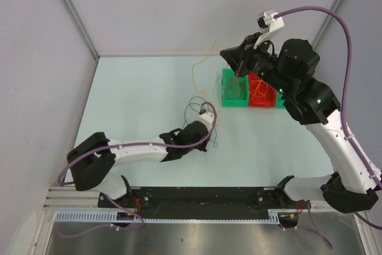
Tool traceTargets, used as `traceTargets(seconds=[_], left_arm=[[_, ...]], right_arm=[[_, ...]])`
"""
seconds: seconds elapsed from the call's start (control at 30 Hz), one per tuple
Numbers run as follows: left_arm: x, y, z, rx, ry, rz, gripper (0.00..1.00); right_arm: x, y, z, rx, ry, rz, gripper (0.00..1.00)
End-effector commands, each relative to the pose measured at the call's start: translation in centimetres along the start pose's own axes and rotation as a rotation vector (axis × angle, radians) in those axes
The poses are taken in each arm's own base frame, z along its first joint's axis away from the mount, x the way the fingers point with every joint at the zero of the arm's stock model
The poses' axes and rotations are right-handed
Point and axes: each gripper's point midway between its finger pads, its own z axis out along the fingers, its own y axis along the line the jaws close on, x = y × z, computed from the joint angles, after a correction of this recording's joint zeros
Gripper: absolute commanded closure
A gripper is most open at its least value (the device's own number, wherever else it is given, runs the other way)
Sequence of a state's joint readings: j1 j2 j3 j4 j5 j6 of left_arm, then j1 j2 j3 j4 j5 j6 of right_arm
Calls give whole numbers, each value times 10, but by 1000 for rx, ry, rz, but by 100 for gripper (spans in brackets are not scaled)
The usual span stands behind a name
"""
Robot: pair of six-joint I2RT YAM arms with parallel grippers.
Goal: Untangle the cables
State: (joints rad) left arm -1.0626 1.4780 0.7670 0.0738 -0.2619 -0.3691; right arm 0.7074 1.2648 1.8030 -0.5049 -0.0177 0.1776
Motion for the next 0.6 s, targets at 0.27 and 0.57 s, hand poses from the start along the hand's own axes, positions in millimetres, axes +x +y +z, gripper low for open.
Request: traceTargets(seconds=[0.27, 0.57], left_arm=[[-62, 86, -59, -326, -20, -131, 100], [-65, 182, -154, -514, -48, -397, 100]], right_arm=[[-29, -60, -36, 297, -79, -16, 100], [-48, -144, -85, 593, -161, 67, 100]])
